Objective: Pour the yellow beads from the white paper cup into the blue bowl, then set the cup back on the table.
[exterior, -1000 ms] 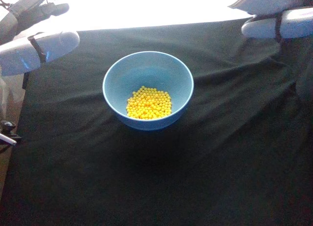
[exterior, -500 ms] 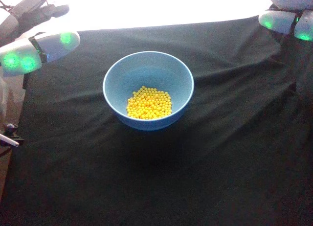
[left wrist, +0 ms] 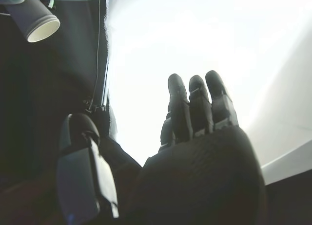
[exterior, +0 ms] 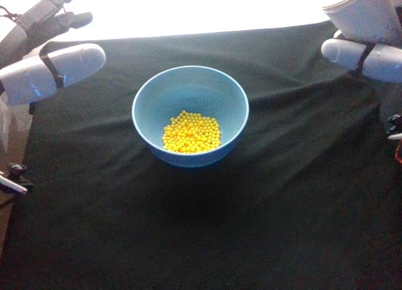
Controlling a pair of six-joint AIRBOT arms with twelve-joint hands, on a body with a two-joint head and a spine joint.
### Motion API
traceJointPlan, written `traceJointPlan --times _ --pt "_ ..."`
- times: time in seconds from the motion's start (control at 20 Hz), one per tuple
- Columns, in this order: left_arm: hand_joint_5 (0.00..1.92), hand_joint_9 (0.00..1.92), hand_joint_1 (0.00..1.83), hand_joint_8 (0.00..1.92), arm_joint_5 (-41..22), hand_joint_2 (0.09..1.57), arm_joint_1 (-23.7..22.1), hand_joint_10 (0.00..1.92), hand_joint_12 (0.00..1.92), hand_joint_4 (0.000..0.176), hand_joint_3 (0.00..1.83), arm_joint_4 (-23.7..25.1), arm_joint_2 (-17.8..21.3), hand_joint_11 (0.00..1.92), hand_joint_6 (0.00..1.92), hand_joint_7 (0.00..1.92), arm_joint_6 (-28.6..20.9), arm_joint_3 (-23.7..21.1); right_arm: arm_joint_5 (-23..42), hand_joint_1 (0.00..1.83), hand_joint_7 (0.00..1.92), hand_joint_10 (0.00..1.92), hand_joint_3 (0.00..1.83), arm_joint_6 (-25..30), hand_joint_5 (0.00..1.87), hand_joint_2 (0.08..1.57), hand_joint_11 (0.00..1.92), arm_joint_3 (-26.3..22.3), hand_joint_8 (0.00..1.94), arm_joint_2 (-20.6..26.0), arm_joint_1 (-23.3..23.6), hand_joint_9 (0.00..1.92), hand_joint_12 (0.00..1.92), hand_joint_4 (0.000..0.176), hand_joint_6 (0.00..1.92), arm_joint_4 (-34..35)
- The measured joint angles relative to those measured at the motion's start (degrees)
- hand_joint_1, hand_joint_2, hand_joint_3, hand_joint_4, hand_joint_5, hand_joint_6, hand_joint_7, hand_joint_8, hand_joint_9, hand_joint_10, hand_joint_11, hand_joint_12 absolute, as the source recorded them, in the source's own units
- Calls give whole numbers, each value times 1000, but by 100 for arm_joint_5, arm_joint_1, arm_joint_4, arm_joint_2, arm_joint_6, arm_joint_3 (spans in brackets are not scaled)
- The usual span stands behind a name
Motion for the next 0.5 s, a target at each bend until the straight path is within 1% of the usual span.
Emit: traceJointPlan --times 0.1,0.15,0.2,0.25,0.3,0.4,0.45,0.5 --pt "151 316 503 3 -22 910 0 5 624 0 0 -15 0 0 4 515 0 0 33 1271 1222 232 1 59 1034 1055 960 0 709 -63 -11 1351 1204 0 771 103" --pt "143 312 505 1 -24 921 0 2 601 0 1 -24 0 0 0 513 -2 0 44 1272 1197 239 1 81 1028 1062 978 20 775 -85 -13 1372 1192 0 756 149" --pt "143 312 505 1 -26 921 0 2 601 0 1 -28 0 0 0 513 -4 0 44 1272 1197 239 1 92 1028 1062 978 37 775 -101 -13 1372 1192 0 756 175" --pt "141 321 495 1 -31 906 0 4 654 0 0 -26 0 0 0 516 -4 2 50 1269 1161 244 1 125 1004 1075 953 66 849 -114 -13 1352 1182 0 784 210" --pt "141 321 495 1 -31 906 0 4 654 0 0 -22 0 0 0 516 -7 0 55 1269 1161 244 1 133 1004 1075 953 101 849 -138 -13 1352 1182 0 784 236" --pt "154 322 503 2 -31 897 0 2 644 0 0 -24 -2 0 3 523 -20 2 57 1277 1201 262 0 162 1017 1065 954 127 778 -151 -13 1365 1165 0 760 262" --pt "155 321 504 1 -46 886 0 1 638 0 0 -33 -26 0 2 523 -24 2 66 1274 1199 317 1 179 977 1072 972 151 771 -155 -37 1356 1184 0 837 251" --pt "155 321 504 1 -35 886 0 1 638 0 0 -35 -35 0 2 523 -28 2 61 1274 1199 317 1 195 977 1072 972 184 771 -162 -37 1356 1184 0 837 225"
